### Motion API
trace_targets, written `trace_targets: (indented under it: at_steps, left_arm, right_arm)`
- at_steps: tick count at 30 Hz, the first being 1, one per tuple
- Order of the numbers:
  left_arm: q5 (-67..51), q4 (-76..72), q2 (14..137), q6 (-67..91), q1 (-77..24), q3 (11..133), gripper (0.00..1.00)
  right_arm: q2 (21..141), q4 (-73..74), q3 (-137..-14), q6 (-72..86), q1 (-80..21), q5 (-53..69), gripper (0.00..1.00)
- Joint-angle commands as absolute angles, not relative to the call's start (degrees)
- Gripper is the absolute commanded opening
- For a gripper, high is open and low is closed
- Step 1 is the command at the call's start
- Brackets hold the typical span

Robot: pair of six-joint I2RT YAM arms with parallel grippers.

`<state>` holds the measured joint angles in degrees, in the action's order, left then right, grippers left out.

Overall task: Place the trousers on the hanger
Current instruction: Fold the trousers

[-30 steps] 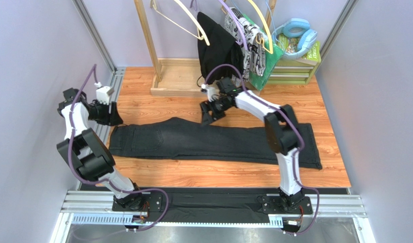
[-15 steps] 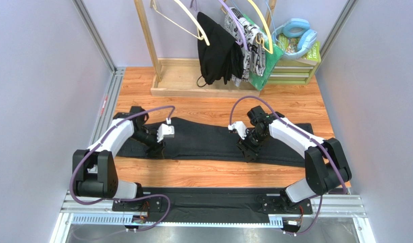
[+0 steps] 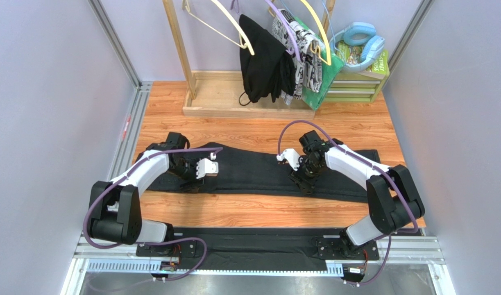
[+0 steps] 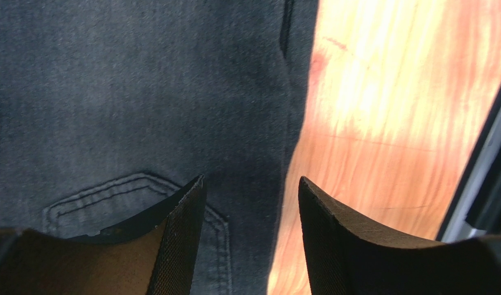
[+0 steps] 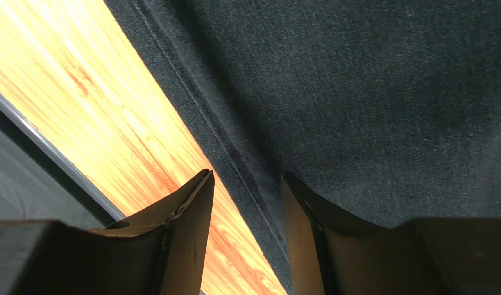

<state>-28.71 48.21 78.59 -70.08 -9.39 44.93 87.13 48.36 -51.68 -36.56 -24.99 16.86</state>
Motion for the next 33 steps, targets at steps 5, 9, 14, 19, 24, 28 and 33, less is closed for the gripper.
trace_targets:
  at_steps: [5,9,14,19,24,28,33]
  left_arm:
    - [-26.3,45.6,79.2,-73.4,-9.6,44.1,0.59]
    - [-25.7,45.6,80.6,-73.5,-9.7,44.1,0.51]
    - [-25.6,47.9,78.2,-73.8,-9.6,44.9,0.22]
    - [-25.6,52.2,74.6,-73.4,-9.5,47.1,0.00]
    - [-27.5,57.6,70.8,-74.8,-8.2,49.6,0.00]
    - [-26.7,59.9,69.5,-77.3,-8.1,47.7,0.00]
    - [-23.6,55.7,75.4,-76.5,-8.1,44.7,0.25]
  right_arm:
    - [83.1,47.5,-52.6,-39.1,-25.2,15.0,0.50]
    - [85.6,46.6,-51.2,-39.9,-25.2,13.9,0.48]
    - [86.3,45.7,-50.5,-39.9,-25.2,12.4,0.11]
    - [82.7,49.1,-53.1,-40.0,-25.1,11.7,0.00]
    - [74.8,52.1,-53.1,-40.5,-25.1,11.4,0.00]
    - [74.0,52.7,-50.2,-41.8,-25.1,11.9,0.00]
    - [79.9,49.5,-47.2,-40.6,-25.1,12.7,0.24]
